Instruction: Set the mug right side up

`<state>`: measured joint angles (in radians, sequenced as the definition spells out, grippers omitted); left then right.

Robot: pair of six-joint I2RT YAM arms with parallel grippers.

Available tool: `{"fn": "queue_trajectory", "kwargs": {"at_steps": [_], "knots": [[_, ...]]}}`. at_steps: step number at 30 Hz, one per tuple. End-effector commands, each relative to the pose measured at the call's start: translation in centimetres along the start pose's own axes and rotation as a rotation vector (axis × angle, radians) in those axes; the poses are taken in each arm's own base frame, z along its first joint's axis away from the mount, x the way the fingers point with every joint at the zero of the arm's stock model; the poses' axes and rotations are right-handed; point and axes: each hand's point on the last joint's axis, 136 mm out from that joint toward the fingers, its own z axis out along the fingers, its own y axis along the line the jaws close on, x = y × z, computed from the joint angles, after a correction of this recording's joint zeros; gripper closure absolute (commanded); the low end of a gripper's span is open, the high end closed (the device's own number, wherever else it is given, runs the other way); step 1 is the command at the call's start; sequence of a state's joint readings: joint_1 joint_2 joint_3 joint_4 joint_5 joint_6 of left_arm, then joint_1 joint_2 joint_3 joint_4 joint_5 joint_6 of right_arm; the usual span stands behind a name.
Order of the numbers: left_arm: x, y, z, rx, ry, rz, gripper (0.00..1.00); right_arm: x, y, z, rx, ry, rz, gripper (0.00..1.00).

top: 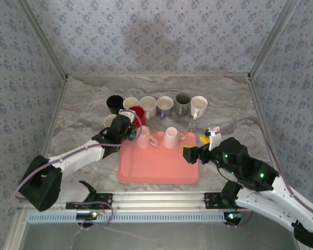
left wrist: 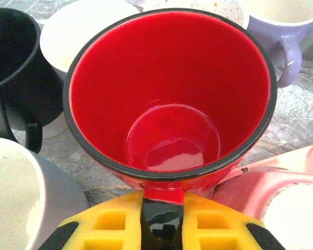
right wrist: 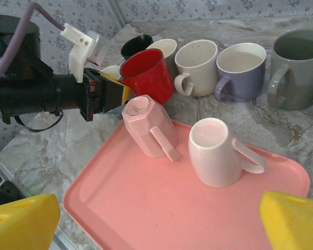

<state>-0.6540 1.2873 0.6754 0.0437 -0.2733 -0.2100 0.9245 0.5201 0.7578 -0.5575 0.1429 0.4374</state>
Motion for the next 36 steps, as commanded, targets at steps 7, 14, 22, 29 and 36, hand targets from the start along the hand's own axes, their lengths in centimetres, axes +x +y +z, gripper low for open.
{"fn": "queue_trajectory", "kwargs": {"at_steps": [7, 14, 22, 29, 36], "knots": [[-2.3, 0.1, 1.6, -0.016, -0.103, -0.069, 1.0, 0.2, 0.0, 0.1, 0.003, -0.011, 0.008, 0.0], [-1.5, 1.0, 3.2, -0.066, -0.092, -0.081, 1.0, 0.3, 0.2, 0.3, -0.002, -0.011, 0.003, 0.0], [-0.4, 1.8, 4.7, -0.076, -0.059, -0.106, 1.0, 0.4, 0.3, 0.8, -0.001, 0.003, -0.004, 0.0], [1.2, 1.6, 5.3, -0.074, -0.012, -0.154, 1.0, 0.6, 0.1, 1.2, 0.018, 0.016, -0.019, 0.0], [1.1, 1.8, 4.5, -0.087, -0.017, -0.17, 0.91, 0.7, 0.1, 1.6, 0.029, 0.029, -0.027, 0.0]]}}
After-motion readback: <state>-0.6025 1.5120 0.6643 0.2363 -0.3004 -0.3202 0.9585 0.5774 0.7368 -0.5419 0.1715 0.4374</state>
